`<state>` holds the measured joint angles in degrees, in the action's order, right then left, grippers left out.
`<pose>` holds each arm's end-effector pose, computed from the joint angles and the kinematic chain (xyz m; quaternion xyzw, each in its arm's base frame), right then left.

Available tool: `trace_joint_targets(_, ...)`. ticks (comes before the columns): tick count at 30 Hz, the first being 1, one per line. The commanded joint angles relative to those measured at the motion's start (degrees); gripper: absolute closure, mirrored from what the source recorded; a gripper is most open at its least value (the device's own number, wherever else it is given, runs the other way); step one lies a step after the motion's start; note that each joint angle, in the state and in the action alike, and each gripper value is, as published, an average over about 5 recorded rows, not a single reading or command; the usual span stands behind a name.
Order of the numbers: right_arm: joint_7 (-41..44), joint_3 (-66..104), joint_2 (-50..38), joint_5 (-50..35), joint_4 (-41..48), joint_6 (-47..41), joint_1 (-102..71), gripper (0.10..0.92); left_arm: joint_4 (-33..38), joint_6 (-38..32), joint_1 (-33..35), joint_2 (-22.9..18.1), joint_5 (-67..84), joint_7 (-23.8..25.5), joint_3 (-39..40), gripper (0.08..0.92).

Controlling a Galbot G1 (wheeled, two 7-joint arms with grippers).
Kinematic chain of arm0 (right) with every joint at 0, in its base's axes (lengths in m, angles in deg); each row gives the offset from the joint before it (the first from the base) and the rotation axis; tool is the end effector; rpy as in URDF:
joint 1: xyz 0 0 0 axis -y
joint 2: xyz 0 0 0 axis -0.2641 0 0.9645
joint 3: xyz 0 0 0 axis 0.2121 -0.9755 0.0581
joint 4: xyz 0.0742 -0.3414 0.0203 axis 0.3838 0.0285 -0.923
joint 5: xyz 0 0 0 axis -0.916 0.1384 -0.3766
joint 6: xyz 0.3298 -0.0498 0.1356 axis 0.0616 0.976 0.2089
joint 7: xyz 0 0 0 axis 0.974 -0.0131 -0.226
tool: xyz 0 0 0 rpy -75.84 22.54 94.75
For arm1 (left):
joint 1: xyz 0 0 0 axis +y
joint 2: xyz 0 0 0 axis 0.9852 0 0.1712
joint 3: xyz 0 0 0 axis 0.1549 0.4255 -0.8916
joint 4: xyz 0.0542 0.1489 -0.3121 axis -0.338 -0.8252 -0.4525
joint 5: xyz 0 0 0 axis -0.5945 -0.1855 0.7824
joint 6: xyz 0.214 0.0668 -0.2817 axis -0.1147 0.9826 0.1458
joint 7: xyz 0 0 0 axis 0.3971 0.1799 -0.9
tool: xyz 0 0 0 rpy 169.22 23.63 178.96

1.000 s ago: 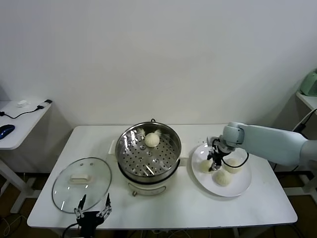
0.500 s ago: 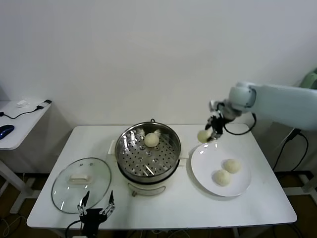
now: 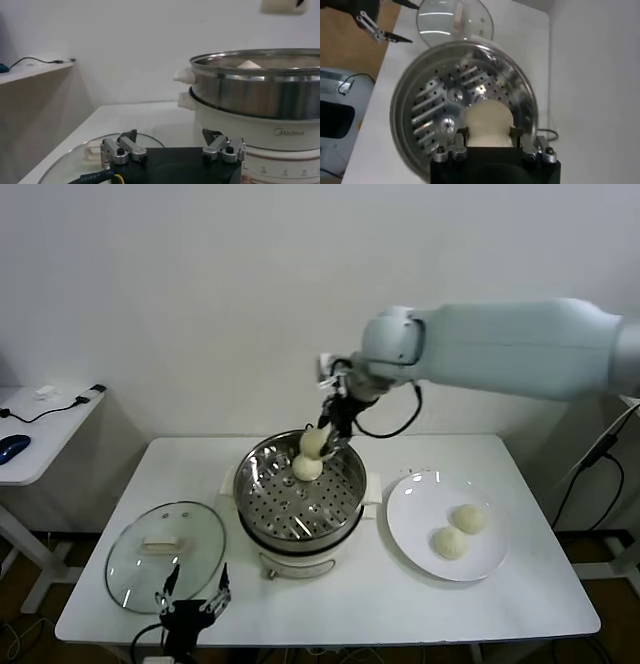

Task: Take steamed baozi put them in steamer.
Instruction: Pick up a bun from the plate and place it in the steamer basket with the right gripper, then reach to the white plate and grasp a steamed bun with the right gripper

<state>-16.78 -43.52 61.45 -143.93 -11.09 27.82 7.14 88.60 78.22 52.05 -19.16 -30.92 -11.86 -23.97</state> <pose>0.5161 0.1644 -0.0130 0.5546 -0.5780 0.5139 0.3071 0.1149 0.0173 -0.3452 0.0417 -0.9899 -0.0329 0.1317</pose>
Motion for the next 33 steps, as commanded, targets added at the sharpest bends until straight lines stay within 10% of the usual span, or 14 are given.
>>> trace_joint_targets(1,-6.32,1.12,10.40,-1.95,4.96,-3.45,-8.61,0.457,-0.08,0.17,-0.25,-0.10,0.15,0.05,-0.04,0.177)
trace_joint_targets(18,-8.38,3.19,14.62,3.20,15.51,-3.99,-19.25,0.455,-0.50,-0.02,0.07,-0.10,0.05,0.02,0.07,0.177)
trace_joint_targets(33,7.07,-0.90,1.65,6.74,6.56,7.03,-3.54,0.204,1.01,0.13,0.94,-0.23,-0.13,0.08,0.23,0.177)
